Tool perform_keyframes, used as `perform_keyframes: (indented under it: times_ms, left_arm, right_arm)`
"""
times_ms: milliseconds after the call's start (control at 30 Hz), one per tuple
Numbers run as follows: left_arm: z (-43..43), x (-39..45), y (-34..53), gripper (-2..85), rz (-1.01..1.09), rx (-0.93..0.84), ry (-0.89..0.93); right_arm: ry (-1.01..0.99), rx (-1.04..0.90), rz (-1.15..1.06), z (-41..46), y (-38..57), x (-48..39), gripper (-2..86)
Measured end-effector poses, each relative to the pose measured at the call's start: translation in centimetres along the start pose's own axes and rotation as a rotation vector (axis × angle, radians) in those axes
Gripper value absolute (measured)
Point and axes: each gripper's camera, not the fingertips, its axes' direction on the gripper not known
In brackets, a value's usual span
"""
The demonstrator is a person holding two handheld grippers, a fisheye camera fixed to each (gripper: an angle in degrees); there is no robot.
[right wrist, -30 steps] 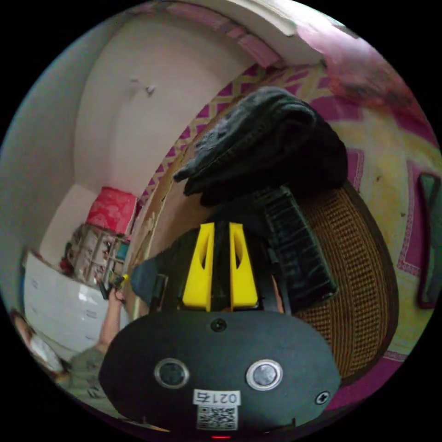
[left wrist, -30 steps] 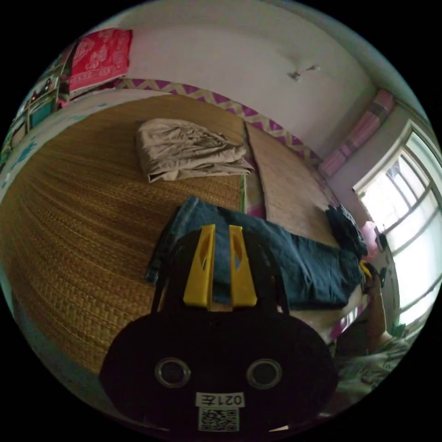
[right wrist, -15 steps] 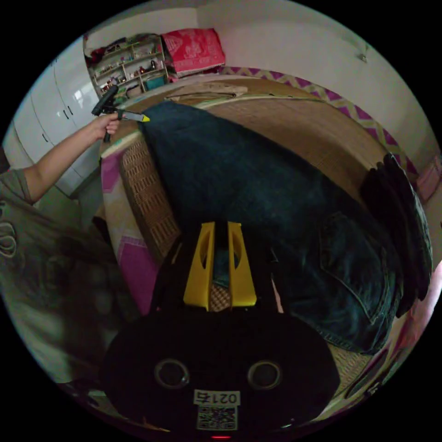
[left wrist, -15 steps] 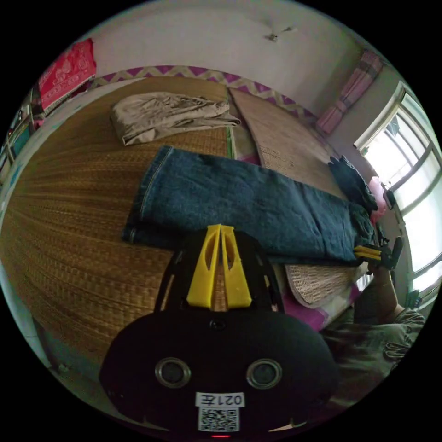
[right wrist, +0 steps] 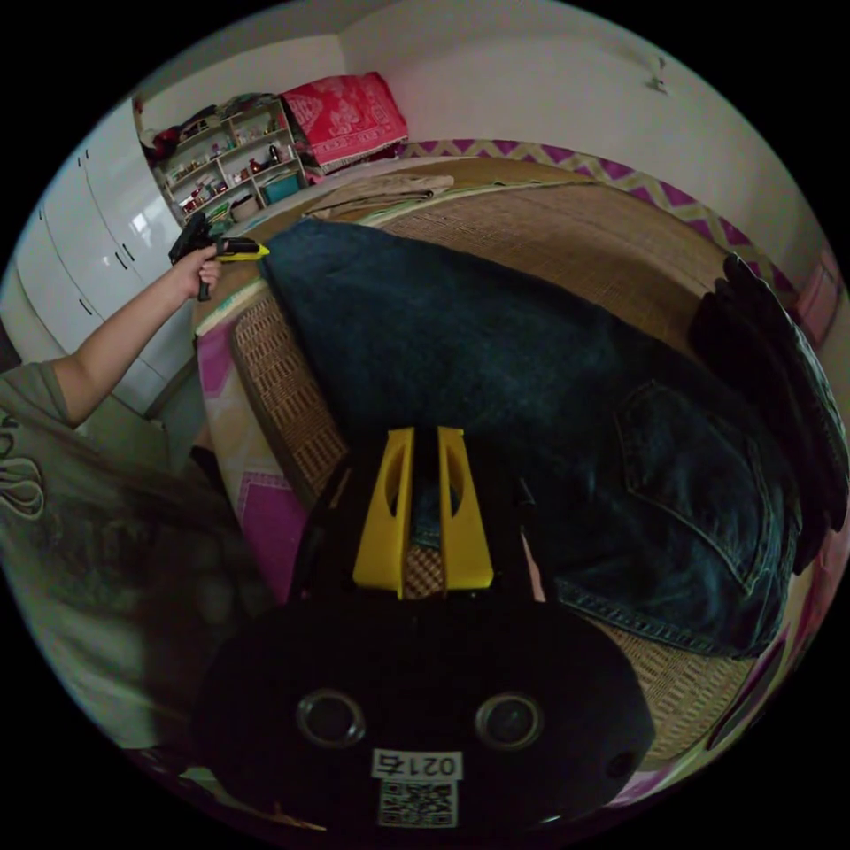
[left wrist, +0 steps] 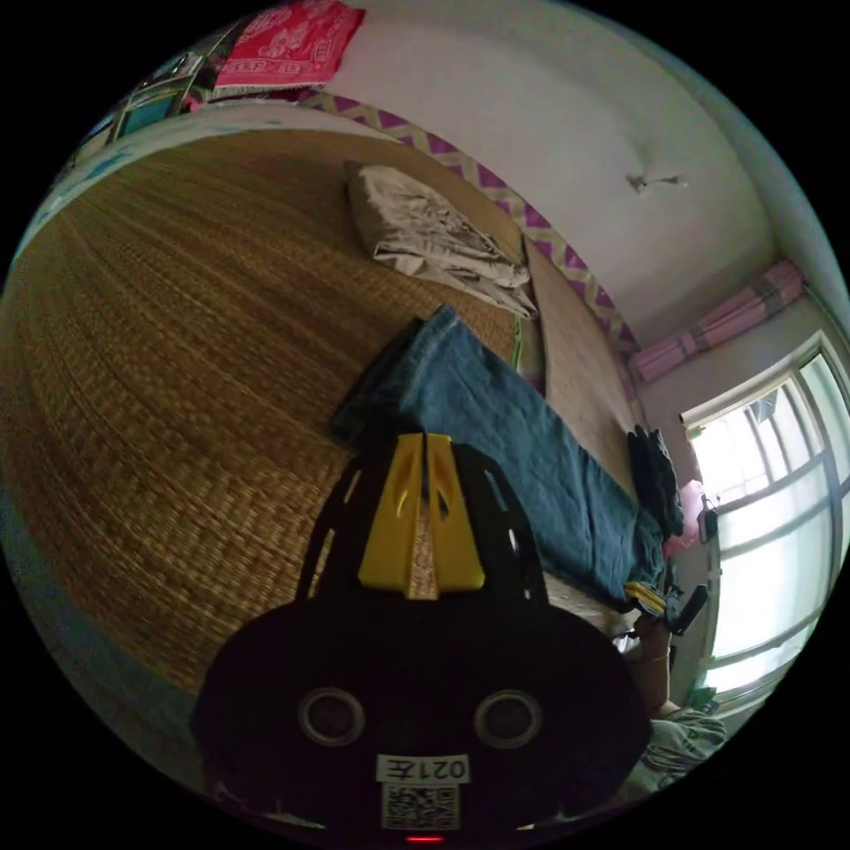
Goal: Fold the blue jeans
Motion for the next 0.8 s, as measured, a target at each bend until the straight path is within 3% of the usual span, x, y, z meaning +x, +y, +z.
perform_keyframes:
  times_ms: [200,400,800]
  left_arm:
    - [-4.7,0.9,0.7,-0.8,0.069,0.054,0.032]
    - [-1.2,-3.5,0.8,-0.9,-0.001,-0.026,0.024]
    - [-3.7,-4.8,1.4,-0.6,0.018,0.003,0.064]
  right_arm:
    - [-0.014,0.007,0.011,0.6,-0.6,-0.9,5.3]
    - [-0.017,-0.021,-0.02,1.0,-1.4,-2.0,5.1]
    - [0.203,-0.028,-0.191,1.2,0.3,-8.5,0.0]
